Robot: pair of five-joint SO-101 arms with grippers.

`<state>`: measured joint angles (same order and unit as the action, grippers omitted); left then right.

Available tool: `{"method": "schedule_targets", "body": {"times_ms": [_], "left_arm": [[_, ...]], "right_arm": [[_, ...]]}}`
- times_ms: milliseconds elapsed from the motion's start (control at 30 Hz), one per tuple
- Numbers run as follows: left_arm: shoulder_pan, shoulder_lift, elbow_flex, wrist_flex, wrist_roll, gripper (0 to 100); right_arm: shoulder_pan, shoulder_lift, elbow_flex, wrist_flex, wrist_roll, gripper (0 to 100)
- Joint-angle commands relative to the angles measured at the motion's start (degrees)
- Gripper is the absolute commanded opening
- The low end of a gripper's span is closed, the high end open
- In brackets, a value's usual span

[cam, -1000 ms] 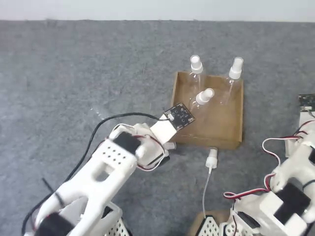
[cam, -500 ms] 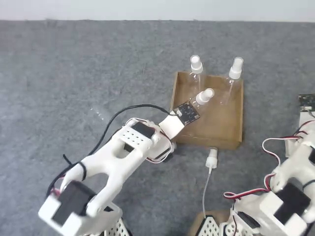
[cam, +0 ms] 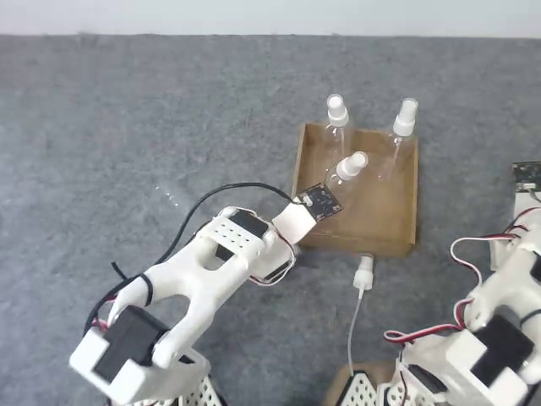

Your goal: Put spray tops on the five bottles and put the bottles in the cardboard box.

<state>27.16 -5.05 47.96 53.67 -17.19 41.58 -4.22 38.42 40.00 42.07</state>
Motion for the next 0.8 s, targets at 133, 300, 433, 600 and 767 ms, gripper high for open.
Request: {"method": "schedule_targets", "body": {"times_ms": [133, 300, 433, 600, 767], "left_arm": [[-7.2, -0.7, -2.0, 2.7, 1.3, 10], [-14.4, -2.3, -3.2, 2.8, 1.8, 9], [-18.9, -6.8, -5.1, 2.8, 5.6, 10], [-19.2, -7.6, -7.6, 2.8, 6.2, 18], [-19.2, -8.3, -11.0, 4.2, 8.1, 21]], "right_arm": [[0.6, -1.0, -0.3, -1.0, -0.2, 23.8], [0.6, -1.0, -0.3, -1.0, -0.2, 23.8], [0.4, -1.0, -0.3, -1.0, -0.2, 23.8], [0.4, -1.0, -0.3, -1.0, -0.2, 23.8], [0.4, -1.0, -0.3, -0.9, -0.2, 23.8]]}}
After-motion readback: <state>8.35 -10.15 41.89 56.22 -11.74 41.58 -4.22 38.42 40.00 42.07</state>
